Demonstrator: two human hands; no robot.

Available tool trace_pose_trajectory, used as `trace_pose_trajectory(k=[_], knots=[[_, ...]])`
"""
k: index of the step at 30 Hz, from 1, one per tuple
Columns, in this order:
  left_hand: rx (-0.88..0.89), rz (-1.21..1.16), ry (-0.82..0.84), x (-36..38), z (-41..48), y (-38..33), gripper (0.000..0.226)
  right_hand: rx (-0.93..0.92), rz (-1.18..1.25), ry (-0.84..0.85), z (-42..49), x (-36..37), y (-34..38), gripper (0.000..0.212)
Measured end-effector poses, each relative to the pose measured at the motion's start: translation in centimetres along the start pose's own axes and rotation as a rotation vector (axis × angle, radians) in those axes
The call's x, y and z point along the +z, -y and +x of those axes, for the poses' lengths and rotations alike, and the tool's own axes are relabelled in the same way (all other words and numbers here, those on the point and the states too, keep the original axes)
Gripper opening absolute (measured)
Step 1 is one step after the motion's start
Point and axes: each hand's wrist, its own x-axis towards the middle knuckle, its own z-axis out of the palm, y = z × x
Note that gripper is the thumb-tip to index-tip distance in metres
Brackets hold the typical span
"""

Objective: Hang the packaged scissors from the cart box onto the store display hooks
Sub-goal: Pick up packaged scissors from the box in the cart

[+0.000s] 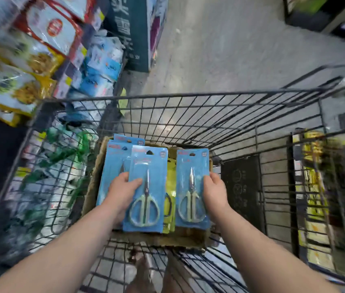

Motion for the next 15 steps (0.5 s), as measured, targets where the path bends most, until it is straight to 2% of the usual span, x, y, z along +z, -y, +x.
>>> trace_pose_trajectory(k=[15], knots=[[0.194, -0.142, -0.095, -5.1, -9.9, -6.6, 0.022, -0.253, -0.009, 0.105, -11.3, -1.3, 10.3, 0.011]])
